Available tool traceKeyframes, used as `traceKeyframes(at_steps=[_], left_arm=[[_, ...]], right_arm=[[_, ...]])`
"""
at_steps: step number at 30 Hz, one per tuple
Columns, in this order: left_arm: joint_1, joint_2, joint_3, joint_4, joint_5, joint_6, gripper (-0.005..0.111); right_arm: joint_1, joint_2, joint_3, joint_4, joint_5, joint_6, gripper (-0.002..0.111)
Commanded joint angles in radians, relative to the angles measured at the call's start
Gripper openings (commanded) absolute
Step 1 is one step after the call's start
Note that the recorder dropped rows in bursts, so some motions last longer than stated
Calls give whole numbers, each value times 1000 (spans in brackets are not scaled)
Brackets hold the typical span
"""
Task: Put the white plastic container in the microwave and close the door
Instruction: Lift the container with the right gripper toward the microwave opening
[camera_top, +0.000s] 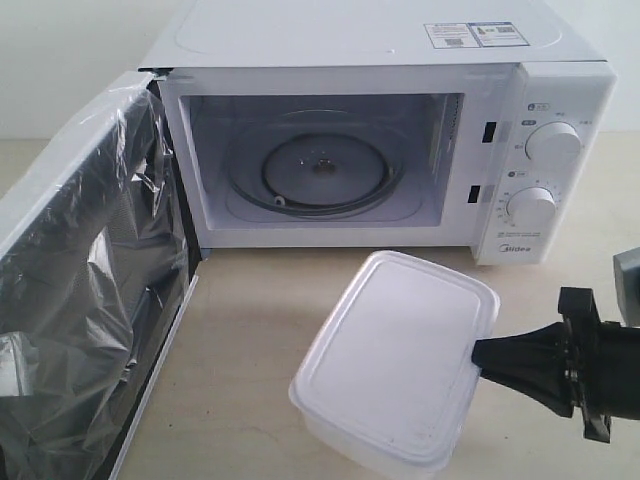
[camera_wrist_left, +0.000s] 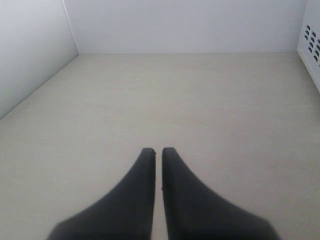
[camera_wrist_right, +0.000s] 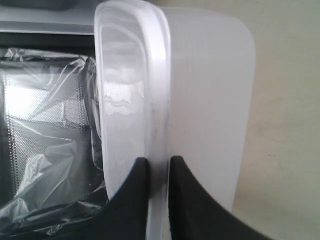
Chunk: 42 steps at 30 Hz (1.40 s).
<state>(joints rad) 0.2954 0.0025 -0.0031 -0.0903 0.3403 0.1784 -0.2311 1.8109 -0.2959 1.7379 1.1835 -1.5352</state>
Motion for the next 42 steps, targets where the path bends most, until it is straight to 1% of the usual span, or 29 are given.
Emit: traceKeyframes(at_steps=[1, 8, 15, 19, 24, 26, 28, 32, 40, 42], left_arm=[[3, -2, 3, 1, -2, -7, 4], [3, -2, 3, 1, -2, -7, 4], [3, -2, 3, 1, -2, -7, 4], [3, -2, 3, 1, -2, -7, 4], [3, -2, 3, 1, -2, -7, 4], [3, -2, 3, 1, -2, -7, 4], [3, -2, 3, 1, -2, -7, 4], [3, -2, 3, 1, -2, -7, 4], [3, -2, 3, 1, -2, -7, 4], [3, -2, 3, 1, -2, -7, 4]], right_arm=[[47, -47, 2, 7, 38, -22, 0], [54, -129, -17, 7, 38, 32, 0], [59, -308, -77, 7, 27, 207, 0], [114, -397, -92, 7, -95, 282, 0], [228, -490, -110, 7, -195, 322, 0], [263, -538, -112, 7, -263, 347, 0], [266, -571, -112, 7, -286, 354, 0], [266, -603, -112, 7, -270, 368, 0], [266, -603, -112, 7, -241, 373, 0], [266, -603, -112, 7, -272, 403, 0]])
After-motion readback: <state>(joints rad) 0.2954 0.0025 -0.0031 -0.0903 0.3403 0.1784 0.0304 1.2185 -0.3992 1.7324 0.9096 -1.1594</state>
